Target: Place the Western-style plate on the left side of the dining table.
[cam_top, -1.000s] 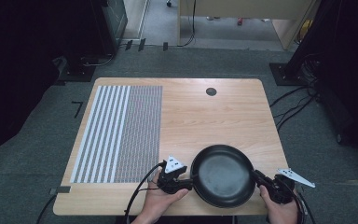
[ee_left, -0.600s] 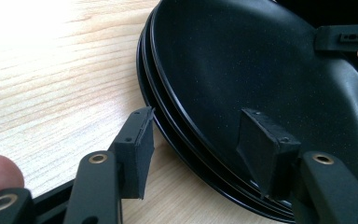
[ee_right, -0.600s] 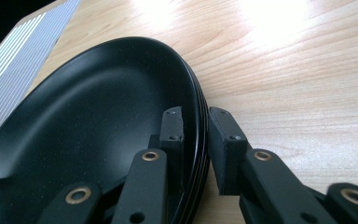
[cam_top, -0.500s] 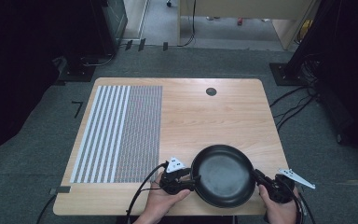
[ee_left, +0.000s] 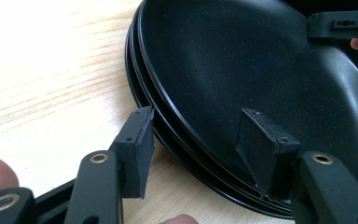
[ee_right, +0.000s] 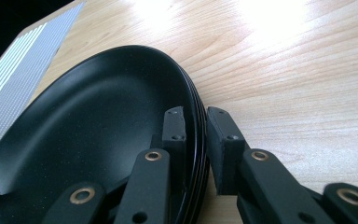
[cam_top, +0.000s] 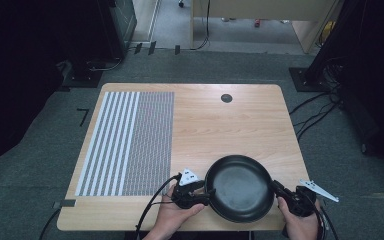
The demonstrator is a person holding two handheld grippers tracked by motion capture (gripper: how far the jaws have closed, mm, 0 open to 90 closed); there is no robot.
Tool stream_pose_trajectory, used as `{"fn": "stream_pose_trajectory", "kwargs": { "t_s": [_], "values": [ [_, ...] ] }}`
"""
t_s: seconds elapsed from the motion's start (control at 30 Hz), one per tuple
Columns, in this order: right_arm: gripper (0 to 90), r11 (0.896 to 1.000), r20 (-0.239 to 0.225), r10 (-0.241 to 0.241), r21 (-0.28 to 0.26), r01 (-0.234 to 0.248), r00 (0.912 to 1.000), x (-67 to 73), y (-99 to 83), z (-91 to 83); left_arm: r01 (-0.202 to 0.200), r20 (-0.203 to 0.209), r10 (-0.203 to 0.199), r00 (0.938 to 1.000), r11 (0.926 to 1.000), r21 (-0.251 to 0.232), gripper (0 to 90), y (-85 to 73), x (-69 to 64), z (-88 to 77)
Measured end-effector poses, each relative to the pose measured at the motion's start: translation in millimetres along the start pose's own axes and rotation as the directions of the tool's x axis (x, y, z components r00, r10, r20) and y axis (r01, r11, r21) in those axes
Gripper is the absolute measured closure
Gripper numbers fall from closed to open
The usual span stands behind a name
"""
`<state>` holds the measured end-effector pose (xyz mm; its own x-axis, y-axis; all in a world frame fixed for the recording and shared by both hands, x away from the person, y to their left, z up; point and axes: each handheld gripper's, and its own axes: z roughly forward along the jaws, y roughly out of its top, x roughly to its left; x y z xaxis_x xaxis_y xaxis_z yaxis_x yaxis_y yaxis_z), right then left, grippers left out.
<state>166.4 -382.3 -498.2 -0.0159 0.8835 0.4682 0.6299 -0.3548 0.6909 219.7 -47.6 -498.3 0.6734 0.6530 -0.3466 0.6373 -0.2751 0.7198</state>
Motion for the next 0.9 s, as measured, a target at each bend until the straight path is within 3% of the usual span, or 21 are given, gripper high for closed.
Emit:
{"fn": "stream_pose_trajectory", "kwargs": {
  "t_s": [0.3, 0.37, 0.5, 0.9],
  "values": [
    [84.2, 0.999, -0.019, 0.054, -0.002, -0.054, 0.9984, -4.6, 2.4, -2.7, 0.004, 0.012, -0.004, 0.9999, 1.0000, -0.003, 46.2, 0.8, 0.7, -1.7],
    [86.2, 0.996, -0.039, 0.089, 0.008, -0.088, 0.9953, -5.3, 3.7, -5.2, 0.002, 0.006, -0.002, 1.0000, 1.0000, -0.002, 45.9, 0.7, 0.8, -1.8],
    [86.1, 0.997, -0.028, 0.072, -0.002, -0.072, 0.9970, -2.2, 2.1, -4.3, -0.002, 0.006, 0.002, 1.0000, 1.0000, 0.009, 46.2, -0.1, 0.1, -0.7],
    [86.3, 0.997, -0.061, 0.076, -0.008, -0.077, 0.9952, -3.2, 1.5, -0.3, 0.017, 0.028, -0.017, 0.9994, 0.9998, -0.001, 48.4, 2.5, 1.9, -4.5]
  ]
}}
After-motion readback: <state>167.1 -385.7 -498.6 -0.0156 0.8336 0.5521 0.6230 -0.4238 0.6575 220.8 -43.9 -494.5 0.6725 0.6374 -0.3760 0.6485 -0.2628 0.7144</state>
